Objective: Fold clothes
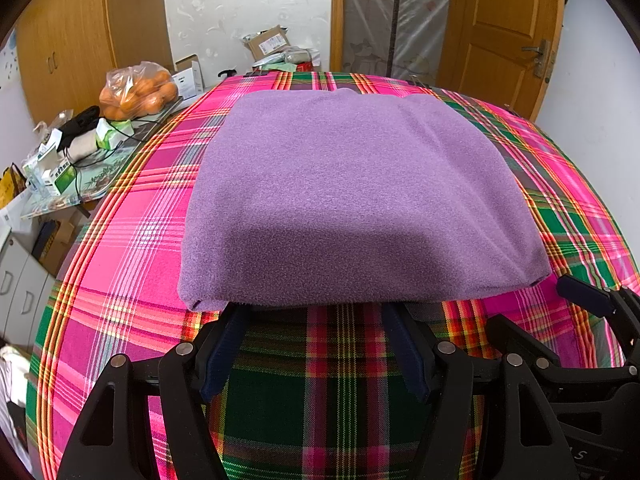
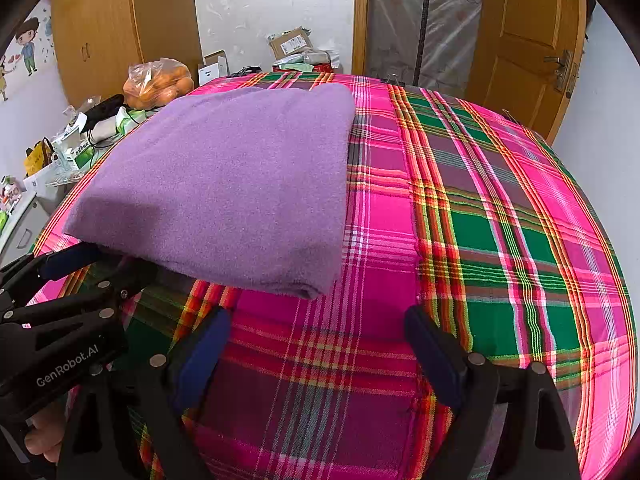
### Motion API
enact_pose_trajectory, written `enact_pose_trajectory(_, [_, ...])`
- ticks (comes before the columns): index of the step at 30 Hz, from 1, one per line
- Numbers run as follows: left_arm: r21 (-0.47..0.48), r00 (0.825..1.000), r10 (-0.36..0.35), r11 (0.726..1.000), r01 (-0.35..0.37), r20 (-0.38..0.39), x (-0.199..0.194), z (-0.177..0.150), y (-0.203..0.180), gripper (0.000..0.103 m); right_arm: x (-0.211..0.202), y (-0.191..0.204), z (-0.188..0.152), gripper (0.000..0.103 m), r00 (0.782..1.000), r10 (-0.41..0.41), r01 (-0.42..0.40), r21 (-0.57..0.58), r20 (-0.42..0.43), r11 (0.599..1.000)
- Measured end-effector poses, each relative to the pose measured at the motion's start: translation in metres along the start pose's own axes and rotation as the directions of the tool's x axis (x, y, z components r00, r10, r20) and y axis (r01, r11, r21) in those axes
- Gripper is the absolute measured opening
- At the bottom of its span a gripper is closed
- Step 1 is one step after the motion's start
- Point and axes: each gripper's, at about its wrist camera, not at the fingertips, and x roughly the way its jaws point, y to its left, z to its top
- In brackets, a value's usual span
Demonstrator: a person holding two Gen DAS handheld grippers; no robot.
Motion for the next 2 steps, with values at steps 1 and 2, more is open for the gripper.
enact_pose_trajectory(1, [0.0,1.0,0.0,1.0,0.0,0.0,0.0,0.0,0.0001,0.07,0.0,-0.0001,0.0,0.089,1.0,0.0,0.0,0.0,0.0,1.0])
enact_pose_trajectory(2, [0.0,1.0,0.0,1.0,0.0,0.0,0.0,0.0,0.0002,0.07,0.0,-0.0001,0.0,0.089,1.0,0.0,0.0,0.0,0.0,1.0])
